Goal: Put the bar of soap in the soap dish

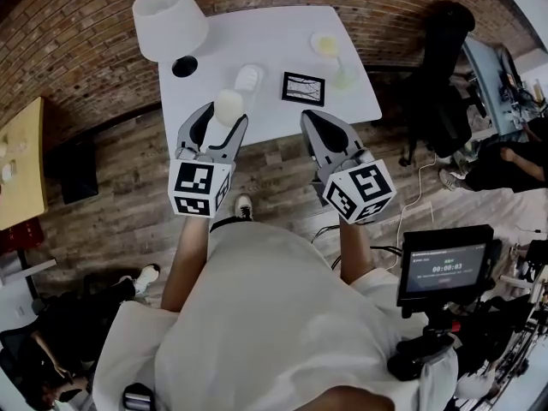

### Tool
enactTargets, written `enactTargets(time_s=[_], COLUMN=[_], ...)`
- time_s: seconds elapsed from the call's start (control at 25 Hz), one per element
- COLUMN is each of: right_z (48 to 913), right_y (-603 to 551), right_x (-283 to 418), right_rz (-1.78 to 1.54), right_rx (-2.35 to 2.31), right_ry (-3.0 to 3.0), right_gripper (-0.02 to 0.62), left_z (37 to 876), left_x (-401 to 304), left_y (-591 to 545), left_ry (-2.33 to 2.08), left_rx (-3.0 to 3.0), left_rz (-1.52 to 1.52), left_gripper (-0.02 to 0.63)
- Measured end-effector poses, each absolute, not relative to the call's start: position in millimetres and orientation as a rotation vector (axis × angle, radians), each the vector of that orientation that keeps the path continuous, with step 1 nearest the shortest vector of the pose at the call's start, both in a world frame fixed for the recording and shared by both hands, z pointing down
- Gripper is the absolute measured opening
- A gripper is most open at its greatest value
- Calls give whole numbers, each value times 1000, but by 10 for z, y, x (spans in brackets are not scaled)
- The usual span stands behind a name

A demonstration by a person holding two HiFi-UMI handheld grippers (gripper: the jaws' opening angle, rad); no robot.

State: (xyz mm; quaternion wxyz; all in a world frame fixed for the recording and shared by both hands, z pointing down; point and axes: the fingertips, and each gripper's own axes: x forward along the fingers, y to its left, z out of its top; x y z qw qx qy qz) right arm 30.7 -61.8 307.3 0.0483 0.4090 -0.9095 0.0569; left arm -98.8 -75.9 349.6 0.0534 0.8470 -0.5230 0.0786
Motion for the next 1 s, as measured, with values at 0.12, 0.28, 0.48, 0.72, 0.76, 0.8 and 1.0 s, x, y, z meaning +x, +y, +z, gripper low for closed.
enactTargets(time_s=[0.12, 0.28, 0.48, 0.72, 0.76, 0.8, 1.0], right_z=[3117, 3186, 3264, 3478, 3531, 3574, 3661], right_y=[-758, -950, -1156, -1402, -1455, -1512, -1660], right_x=[272, 183, 125, 101, 96, 93, 133], right_rz=[145, 126, 114, 119, 125, 129, 156], right_rx=[1262, 1283, 1327, 1367, 1367, 1364, 1353], right_ry=[-2750, -2727, -2692, -2622, -2611, -2604, -2611], right_gripper=[3, 3, 5, 5, 5, 5, 4], left_z=[3562, 3686, 3866, 4071, 4111, 4149, 4283], left_x=[-1023, -1089, -1151, -1163, -1160, -1154, -1054], left_y=[-916, -1147, -1411, -1717, -1771, -1830, -1962], left_ry=[-1577, -1551, -1517, -1481, -1479, -1479, -1469], left_rx=[2568, 2560, 2540, 2521, 2516, 2510, 2484], left_rz=[252, 263, 283, 312, 315, 317, 334], left_gripper=[256, 256, 256, 256, 256, 256, 256])
